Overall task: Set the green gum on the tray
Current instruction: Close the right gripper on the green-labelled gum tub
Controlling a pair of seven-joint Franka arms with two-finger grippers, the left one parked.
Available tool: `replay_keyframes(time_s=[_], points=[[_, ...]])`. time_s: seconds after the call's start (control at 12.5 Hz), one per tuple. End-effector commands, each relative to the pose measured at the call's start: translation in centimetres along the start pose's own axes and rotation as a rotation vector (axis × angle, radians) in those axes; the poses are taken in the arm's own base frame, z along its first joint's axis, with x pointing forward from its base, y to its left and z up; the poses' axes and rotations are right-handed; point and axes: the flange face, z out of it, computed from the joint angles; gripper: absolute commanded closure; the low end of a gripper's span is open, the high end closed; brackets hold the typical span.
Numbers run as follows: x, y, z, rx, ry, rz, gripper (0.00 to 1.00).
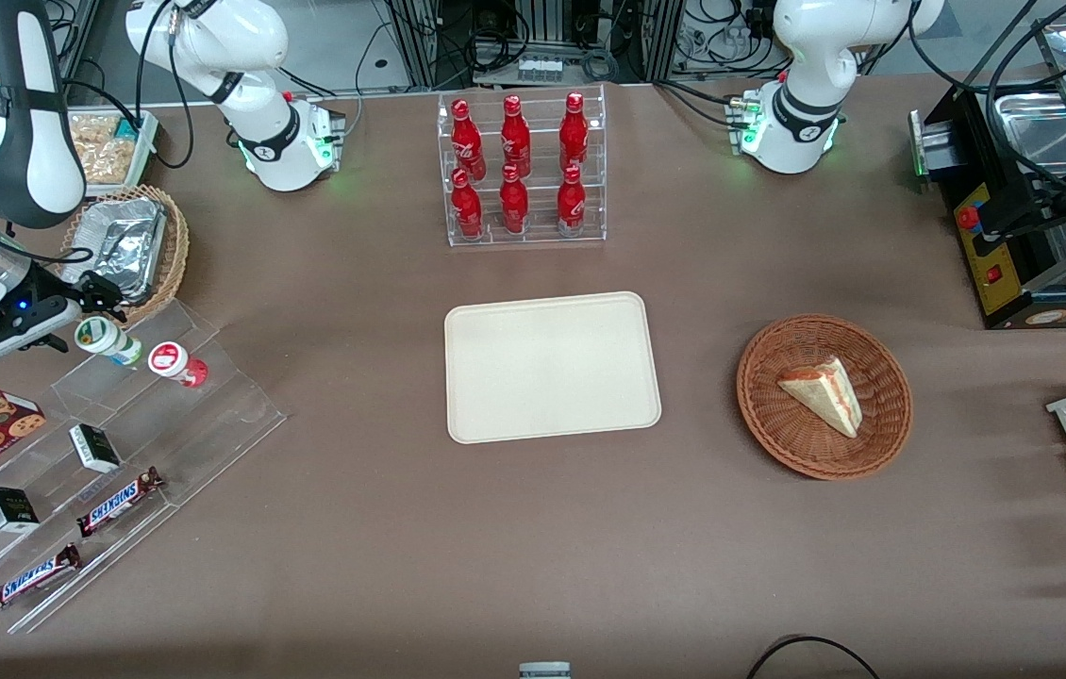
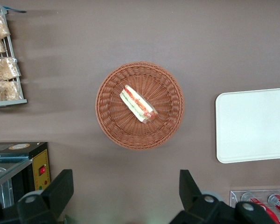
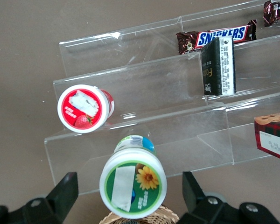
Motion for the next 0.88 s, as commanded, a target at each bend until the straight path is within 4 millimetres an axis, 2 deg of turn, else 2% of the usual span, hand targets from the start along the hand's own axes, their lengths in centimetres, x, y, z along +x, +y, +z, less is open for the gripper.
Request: replay_keyframes(time_s=[0.0,0.24,0.32,0.4,0.48,0.56,0.64,0.8], points=[[-0.09,0.13,0.67,-0.005,0.027,-0.002,0.01],[0.08,0.23,1.36,-0.006,0.024,-0.003,0.01],[0.02,0.28,1.35,-0.007,0.024,-0.001,0.07],[0.07,0.22,1.37,-0.005,0.023,-0.008,0.33],[0.16,0.09,1.40,-0.003,0.021,-0.011,0.70],[0.30,0.01,1.33,0.000,0.019,-0.011,0.92],[0.25,-0.07,1.39,0.012,0.014,0.003,1.00],[0.76,-0.27,1.15,0.030,0.019,0.008,1.00]])
